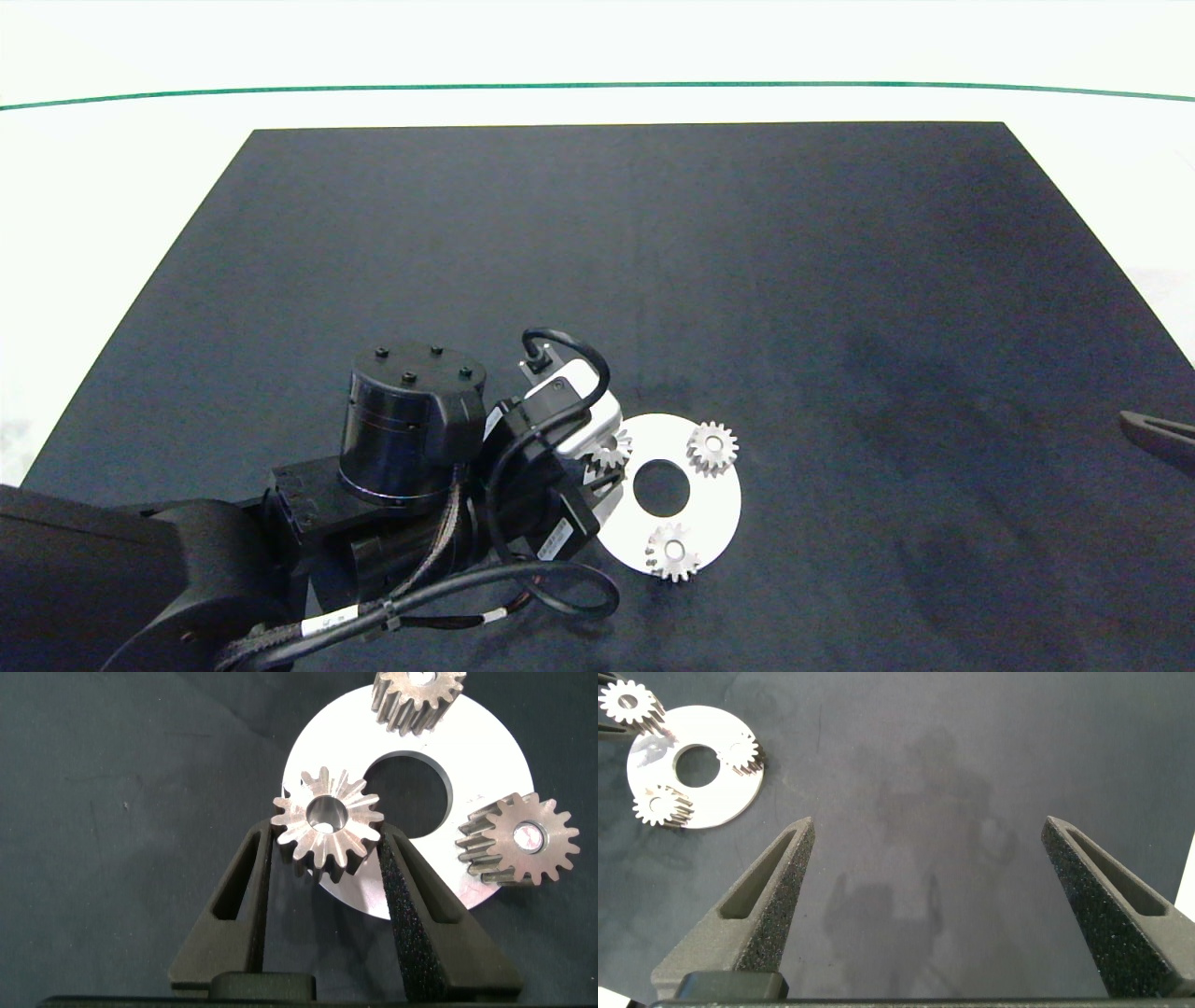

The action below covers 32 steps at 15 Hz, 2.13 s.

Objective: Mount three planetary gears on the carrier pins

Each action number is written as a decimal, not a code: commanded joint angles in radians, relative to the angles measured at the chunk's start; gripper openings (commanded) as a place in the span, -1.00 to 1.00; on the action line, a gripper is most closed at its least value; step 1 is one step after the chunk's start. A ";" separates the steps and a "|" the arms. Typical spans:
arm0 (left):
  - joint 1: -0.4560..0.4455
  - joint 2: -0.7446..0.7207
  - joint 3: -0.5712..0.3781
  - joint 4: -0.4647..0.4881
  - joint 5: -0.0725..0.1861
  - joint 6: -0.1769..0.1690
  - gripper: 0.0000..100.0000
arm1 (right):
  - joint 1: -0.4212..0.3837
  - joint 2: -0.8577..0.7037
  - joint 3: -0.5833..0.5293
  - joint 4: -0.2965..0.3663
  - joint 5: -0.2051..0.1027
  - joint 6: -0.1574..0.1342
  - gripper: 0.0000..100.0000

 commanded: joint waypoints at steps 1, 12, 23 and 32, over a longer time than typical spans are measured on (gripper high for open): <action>-0.001 0.016 0.000 -0.025 0.001 0.002 -0.62 | 0.001 0.003 -0.002 0.002 -0.002 -0.002 1.00; 0.001 0.031 0.013 -0.053 -0.001 0.001 -0.62 | 0.001 0.003 0.000 0.002 -0.002 0.000 1.00; 0.016 0.022 0.007 -0.053 -0.007 0.001 -0.62 | 0.001 0.003 0.002 0.002 -0.001 0.000 1.00; 0.018 0.025 0.018 -0.051 -0.013 -0.004 -0.62 | 0.001 0.004 0.002 0.002 -0.001 0.000 1.00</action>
